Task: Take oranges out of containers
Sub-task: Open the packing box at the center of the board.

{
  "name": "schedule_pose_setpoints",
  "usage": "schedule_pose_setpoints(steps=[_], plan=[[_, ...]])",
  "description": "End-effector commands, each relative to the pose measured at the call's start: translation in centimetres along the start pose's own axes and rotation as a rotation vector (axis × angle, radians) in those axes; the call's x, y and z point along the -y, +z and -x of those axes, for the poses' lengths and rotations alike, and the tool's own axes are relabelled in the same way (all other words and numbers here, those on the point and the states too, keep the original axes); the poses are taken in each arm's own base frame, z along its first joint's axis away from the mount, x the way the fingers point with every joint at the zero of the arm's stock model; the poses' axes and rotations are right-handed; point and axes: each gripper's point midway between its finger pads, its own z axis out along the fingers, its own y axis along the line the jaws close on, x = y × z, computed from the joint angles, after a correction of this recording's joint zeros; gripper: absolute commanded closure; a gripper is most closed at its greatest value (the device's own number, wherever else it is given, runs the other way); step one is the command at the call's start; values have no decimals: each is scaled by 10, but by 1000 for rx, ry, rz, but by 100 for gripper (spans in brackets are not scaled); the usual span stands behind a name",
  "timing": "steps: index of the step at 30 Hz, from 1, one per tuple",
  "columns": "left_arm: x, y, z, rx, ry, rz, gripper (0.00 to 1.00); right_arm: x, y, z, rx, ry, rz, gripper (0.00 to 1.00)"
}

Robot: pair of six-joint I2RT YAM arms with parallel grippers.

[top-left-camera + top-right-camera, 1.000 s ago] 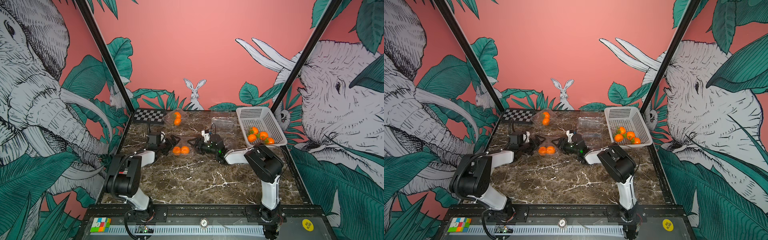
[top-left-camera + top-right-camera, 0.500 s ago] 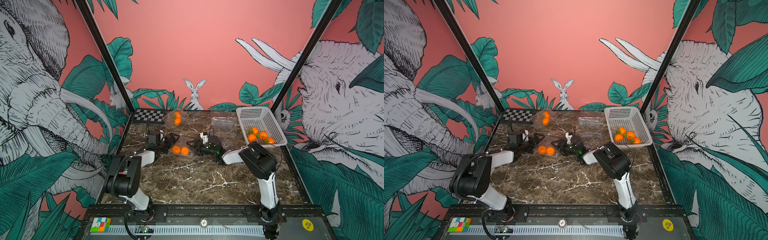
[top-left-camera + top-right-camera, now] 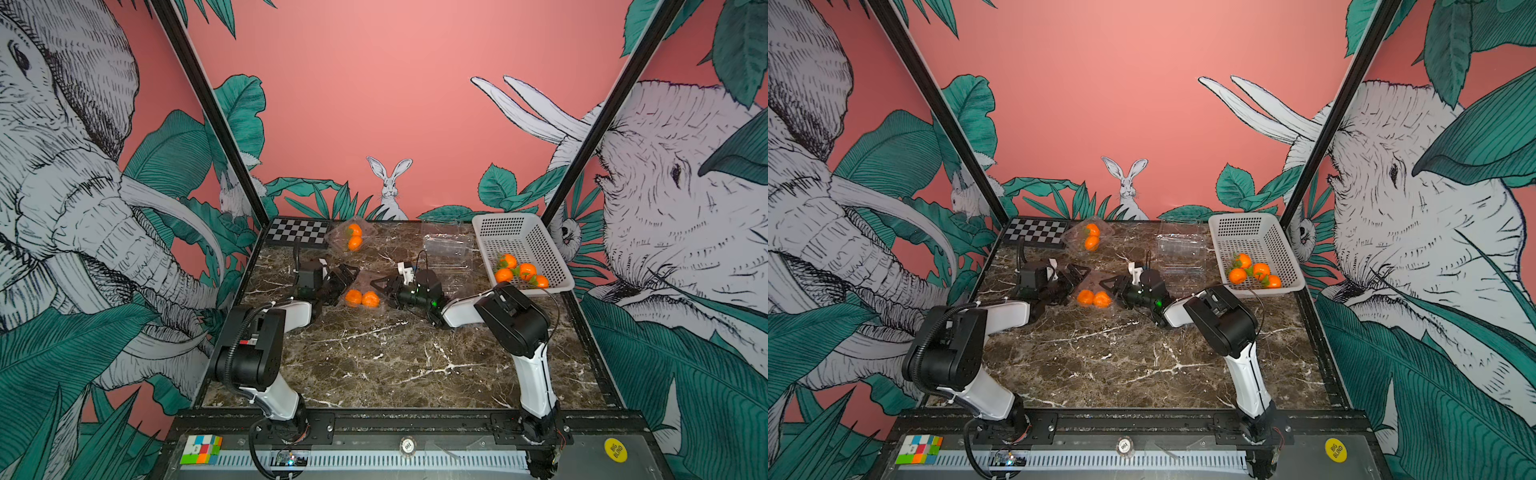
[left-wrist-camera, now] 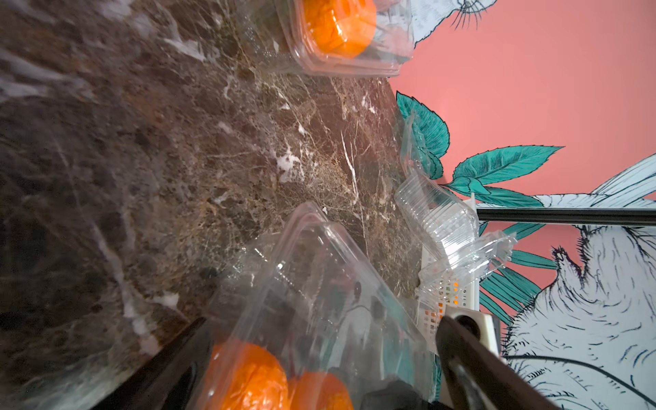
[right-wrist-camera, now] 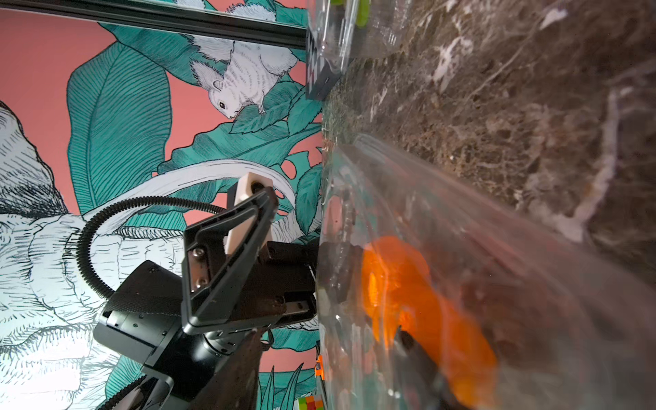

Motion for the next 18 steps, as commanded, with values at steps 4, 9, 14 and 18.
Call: schedule_pose_setpoints(steps=[4, 9, 14, 18], plan=[[34, 4, -20, -76, 4, -118, 1, -38, 9, -27, -92, -42, 137, 42], [33, 3, -21, -77, 4, -118, 1, -42, 4, -26, -86, -55, 138, 42], [27, -4, -17, -75, 37, -72, 1, -35, -6, -21, -65, -50, 100, 44], [19, -16, -5, -57, 46, -26, 1, -18, -13, -16, -20, -15, 39, 54]])
